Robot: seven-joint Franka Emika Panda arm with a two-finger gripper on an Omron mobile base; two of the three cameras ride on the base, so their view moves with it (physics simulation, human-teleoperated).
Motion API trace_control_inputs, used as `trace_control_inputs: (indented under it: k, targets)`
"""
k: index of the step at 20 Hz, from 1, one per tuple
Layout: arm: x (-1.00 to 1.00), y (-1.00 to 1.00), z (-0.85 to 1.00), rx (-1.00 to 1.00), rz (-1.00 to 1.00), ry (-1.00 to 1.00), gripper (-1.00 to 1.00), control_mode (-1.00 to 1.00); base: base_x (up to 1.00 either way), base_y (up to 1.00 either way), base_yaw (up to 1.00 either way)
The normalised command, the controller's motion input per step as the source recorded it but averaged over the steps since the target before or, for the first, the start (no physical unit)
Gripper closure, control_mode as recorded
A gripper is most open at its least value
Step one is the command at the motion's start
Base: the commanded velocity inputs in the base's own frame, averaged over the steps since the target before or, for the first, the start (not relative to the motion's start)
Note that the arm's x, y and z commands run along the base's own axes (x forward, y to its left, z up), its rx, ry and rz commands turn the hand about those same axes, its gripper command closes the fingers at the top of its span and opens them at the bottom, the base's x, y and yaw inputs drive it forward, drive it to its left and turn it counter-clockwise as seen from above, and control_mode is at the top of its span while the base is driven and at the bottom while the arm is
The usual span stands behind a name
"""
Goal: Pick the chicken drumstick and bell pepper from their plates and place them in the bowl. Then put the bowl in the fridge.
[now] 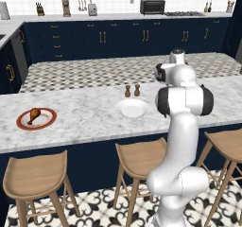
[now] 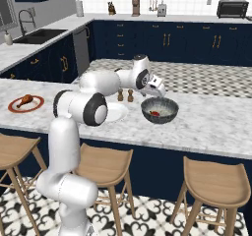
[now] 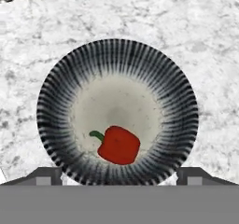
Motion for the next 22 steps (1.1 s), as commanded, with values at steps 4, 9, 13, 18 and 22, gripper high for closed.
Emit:
trace_control_inputs:
  k: [4, 9, 13, 18, 22]
  targets:
    - [-0.99, 0.18, 0.93, 0.17, 0.00, 0.03, -1.00, -1.00, 0.00, 0.00, 0.00]
    - [-1.00, 0.71, 0.70, 0.12, 0.07, 0.16, -1.00, -1.00, 0.00, 0.00, 0.00]
    - [-1.00, 0.95, 0.08, 0.01, 0.14, 0.08, -1.00, -1.00, 0.00, 0.00, 0.00]
    - [-1.00, 0.76, -0.08, 0.00, 0.23, 0.00, -1.00, -1.00, 0.00, 0.00, 0.00]
    - [-0.94, 0.87, -0.28, -0.02, 0.26, 0.00, -1.00, -1.00, 0.00, 0.00, 0.00]
